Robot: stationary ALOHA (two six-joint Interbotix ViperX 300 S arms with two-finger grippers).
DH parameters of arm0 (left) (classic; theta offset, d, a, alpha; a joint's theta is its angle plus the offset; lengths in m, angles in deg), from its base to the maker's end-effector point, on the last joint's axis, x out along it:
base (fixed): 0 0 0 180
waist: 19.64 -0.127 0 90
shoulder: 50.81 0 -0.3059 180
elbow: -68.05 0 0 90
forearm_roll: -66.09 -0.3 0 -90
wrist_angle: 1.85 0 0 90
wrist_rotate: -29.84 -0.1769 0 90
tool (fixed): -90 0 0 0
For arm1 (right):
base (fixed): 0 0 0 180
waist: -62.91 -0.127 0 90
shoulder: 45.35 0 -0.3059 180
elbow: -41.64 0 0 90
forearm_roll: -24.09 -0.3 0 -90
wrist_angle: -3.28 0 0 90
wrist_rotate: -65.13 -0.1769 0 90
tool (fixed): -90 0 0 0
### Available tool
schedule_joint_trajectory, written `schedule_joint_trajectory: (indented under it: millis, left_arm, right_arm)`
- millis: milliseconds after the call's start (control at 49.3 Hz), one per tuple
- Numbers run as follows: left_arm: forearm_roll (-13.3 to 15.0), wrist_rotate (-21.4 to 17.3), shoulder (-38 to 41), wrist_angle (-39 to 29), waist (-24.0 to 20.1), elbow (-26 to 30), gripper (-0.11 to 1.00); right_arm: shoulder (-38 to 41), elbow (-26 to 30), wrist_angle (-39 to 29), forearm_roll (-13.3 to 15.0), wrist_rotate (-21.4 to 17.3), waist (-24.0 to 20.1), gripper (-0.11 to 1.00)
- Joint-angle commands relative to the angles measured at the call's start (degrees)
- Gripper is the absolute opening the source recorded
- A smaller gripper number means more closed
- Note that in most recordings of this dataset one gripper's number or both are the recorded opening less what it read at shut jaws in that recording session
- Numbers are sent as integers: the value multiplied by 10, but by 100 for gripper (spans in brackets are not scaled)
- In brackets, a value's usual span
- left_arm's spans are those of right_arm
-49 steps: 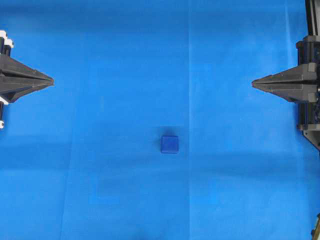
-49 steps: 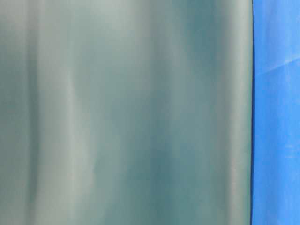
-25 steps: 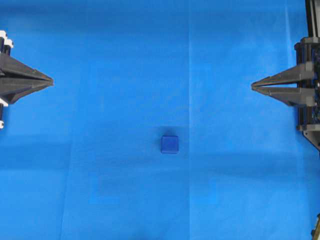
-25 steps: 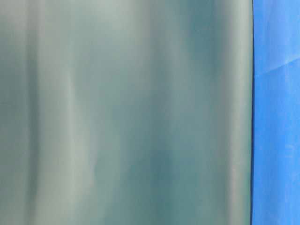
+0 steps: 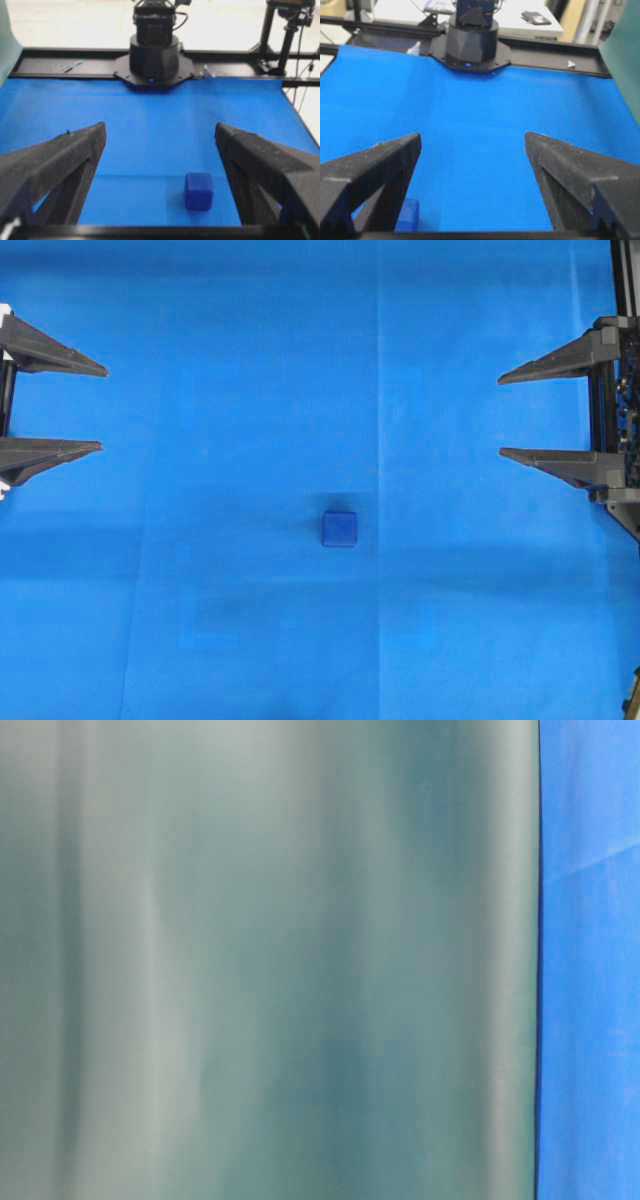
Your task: Handover the blue block to the right arm after grasping it with the left arm, then place it in the designated position.
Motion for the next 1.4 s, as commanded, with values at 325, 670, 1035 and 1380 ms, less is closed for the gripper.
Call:
schedule_joint_trajectory:
  millis: [325, 670, 1035, 1380]
  left_arm:
    - [0, 14, 10, 6, 4, 6, 93]
    - [0, 20, 53, 38, 11, 18, 93]
    - [0, 20, 196, 102, 25, 80, 93]
    - [0, 21, 354, 132, 40, 199, 93]
  right_arm:
    - [4, 16, 4, -1, -1, 4, 99]
    - [5, 17, 10, -1, 0, 4, 99]
    - [15, 16, 18, -1, -1, 4, 99]
    - [17, 17, 18, -2, -1, 4, 99]
